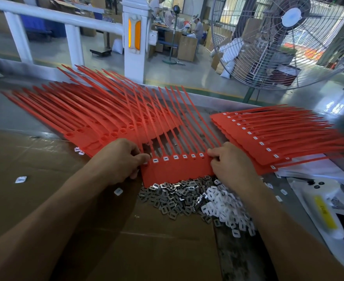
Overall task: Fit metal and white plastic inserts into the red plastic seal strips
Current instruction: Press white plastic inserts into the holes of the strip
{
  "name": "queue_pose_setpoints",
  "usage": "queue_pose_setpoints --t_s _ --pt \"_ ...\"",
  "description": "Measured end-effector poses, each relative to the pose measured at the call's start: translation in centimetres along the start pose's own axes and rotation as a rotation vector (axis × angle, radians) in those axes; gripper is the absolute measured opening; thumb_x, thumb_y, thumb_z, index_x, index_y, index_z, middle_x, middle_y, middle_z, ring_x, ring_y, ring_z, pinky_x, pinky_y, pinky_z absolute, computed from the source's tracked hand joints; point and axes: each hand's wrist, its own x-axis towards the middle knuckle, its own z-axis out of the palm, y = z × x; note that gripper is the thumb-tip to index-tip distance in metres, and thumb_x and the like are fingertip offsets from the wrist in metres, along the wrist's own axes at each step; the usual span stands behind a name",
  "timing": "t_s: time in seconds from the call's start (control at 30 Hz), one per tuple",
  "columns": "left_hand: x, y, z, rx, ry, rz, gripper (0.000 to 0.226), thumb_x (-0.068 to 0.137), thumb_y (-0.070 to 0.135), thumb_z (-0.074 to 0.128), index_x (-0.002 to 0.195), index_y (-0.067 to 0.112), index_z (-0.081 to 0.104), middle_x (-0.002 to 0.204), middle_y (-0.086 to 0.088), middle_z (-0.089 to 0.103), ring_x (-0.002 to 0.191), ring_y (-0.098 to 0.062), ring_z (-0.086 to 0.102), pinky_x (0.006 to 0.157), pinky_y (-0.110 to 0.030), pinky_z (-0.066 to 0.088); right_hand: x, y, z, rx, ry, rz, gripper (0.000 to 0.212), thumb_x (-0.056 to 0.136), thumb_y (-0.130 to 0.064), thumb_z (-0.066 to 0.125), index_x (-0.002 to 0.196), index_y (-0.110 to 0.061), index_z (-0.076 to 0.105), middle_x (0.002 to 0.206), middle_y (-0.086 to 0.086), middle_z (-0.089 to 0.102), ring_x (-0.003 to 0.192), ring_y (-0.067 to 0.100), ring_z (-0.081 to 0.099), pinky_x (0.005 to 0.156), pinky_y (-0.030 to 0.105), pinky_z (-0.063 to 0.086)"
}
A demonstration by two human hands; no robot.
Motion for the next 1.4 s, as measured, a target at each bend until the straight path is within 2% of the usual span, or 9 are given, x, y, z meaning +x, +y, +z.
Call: queue_pose_setpoints --t_s 0.13,0.3,0.37,0.53,0.67,0.77,1.1,1.3,1.4 --pt "0.0 0.0 0.1 -0.005 0.004 -0.012 0.027 0.097 0.042 0.062 0.086 0.018 0.068 0.052 0.003 0.066 0.035 -0.007 0.047 0.038 -0.021 0.038 0.0 -0.5 -0.3 -0.095 -0.035 -0.016 0.026 0.093 -0.010 0.052 0.097 -0.021 0.075 0.087 -0.001 0.050 0.088 0.025 0.062 0.066 0.034 0.045" --pt "-0.4 0.2 0.0 0.001 0.014 0.001 0.027 0.098 0.043 0.061 0.086 0.019 0.068 0.053 0.004 0.067 0.036 -0.005 0.048 0.039 -0.022 0.038 0.1 -1.8 -0.4 -0.249 -0.037 -0.010 0.022 0.096 -0.017 0.051 0.102 -0.015 0.072 0.098 0.002 0.054 0.097 0.026 0.059 0.073 0.035 0.046" --pt "-0.6 0.2 -0.1 -0.001 0.018 0.013 0.028 0.098 0.042 0.062 0.085 0.018 0.068 0.054 0.003 0.067 0.036 -0.006 0.048 0.038 -0.022 0.038 0.0 -1.2 -0.5 -0.142 -0.058 -0.004 0.023 0.095 -0.015 0.051 0.098 -0.015 0.074 0.093 -0.002 0.055 0.095 0.025 0.063 0.070 0.033 0.043" --pt "-0.3 0.1 -0.2 -0.034 0.005 0.007 0.029 0.098 0.042 0.063 0.085 0.016 0.069 0.055 0.000 0.068 0.034 -0.007 0.046 0.037 -0.022 0.037 -0.3 1.1 -1.4 0.279 -0.049 0.102 0.029 0.101 -0.019 0.061 0.127 -0.027 0.073 0.123 -0.009 0.070 0.085 -0.005 0.062 0.073 0.012 0.044" --pt "0.0 0.0 -0.3 -0.058 -0.006 0.009 0.027 0.098 0.040 0.062 0.086 0.016 0.069 0.056 -0.001 0.068 0.036 -0.009 0.049 0.038 -0.022 0.038 -0.7 2.7 -2.5 0.332 -0.042 0.110 0.016 0.096 -0.023 0.071 0.105 -0.033 0.079 0.098 -0.023 0.071 0.082 -0.017 0.059 0.073 0.010 0.039" --pt "0.2 -0.3 -0.3 -0.074 0.000 0.020 0.026 0.099 0.038 0.062 0.086 0.017 0.068 0.057 -0.002 0.069 0.038 -0.012 0.053 0.039 -0.022 0.040 -1.1 3.2 -3.5 0.375 -0.164 0.106 0.010 0.091 -0.027 0.077 0.088 -0.035 0.080 0.082 -0.018 0.075 0.078 -0.008 0.067 0.073 0.022 0.048" --pt "0.6 -0.7 -0.4 -0.098 0.014 -0.002 0.025 0.099 0.037 0.062 0.086 0.016 0.068 0.059 -0.003 0.070 0.038 -0.014 0.056 0.039 -0.024 0.041 -1.6 3.2 -5.0 0.261 -0.357 0.097 0.010 0.085 -0.031 0.083 0.077 -0.031 0.078 0.076 -0.017 0.074 0.070 -0.002 0.067 0.067 0.025 0.045" --pt "0.5 -0.6 -0.4 -0.105 -0.010 -0.018 0.024 0.098 0.037 0.063 0.088 0.016 0.069 0.060 -0.004 0.070 0.040 -0.015 0.056 0.043 -0.028 0.044 -1.5 3.0 -5.0 0.213 -0.349 0.124 0.012 0.084 -0.032 0.084 0.075 -0.028 0.077 0.075 -0.013 0.074 0.072 0.005 0.069 0.068 0.030 0.051" --pt "0.5 -0.5 -0.4 -0.111 -0.012 -0.022 0.024 0.098 0.036 0.063 0.088 0.015 0.068 0.059 -0.004 0.070 0.039 -0.014 0.055 0.041 -0.025 0.042 -1.7 3.1 -5.5 0.224 -0.355 0.130 0.011 0.084 -0.033 0.084 0.076 -0.028 0.077 0.075 -0.011 0.074 0.069 0.002 0.067 0.064 0.026 0.046"
